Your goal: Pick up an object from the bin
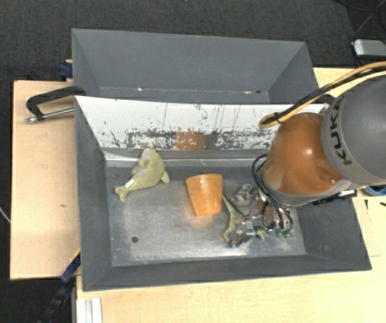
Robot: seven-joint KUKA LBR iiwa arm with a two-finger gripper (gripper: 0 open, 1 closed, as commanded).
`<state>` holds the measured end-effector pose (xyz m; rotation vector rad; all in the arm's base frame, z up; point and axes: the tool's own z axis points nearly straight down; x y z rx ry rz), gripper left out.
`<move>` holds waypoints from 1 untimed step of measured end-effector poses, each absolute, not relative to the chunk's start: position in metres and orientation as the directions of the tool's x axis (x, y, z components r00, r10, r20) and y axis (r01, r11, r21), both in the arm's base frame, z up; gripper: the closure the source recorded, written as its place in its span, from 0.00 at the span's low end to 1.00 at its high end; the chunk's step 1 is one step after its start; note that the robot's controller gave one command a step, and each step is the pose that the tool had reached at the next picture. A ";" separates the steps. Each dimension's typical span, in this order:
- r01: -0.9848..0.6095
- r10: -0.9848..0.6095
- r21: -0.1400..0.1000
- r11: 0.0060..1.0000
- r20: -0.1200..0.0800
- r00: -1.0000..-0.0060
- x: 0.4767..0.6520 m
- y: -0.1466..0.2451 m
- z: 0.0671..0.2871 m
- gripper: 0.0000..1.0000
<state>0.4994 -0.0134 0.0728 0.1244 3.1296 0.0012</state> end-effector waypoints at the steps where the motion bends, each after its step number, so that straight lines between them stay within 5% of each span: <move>1: -0.094 -0.094 0.000 0.996 -0.015 -0.996 0.533 0.016 0.247 1.00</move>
Offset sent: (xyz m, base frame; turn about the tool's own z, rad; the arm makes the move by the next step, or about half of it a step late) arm 0.0307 0.0282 0.1690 -0.1722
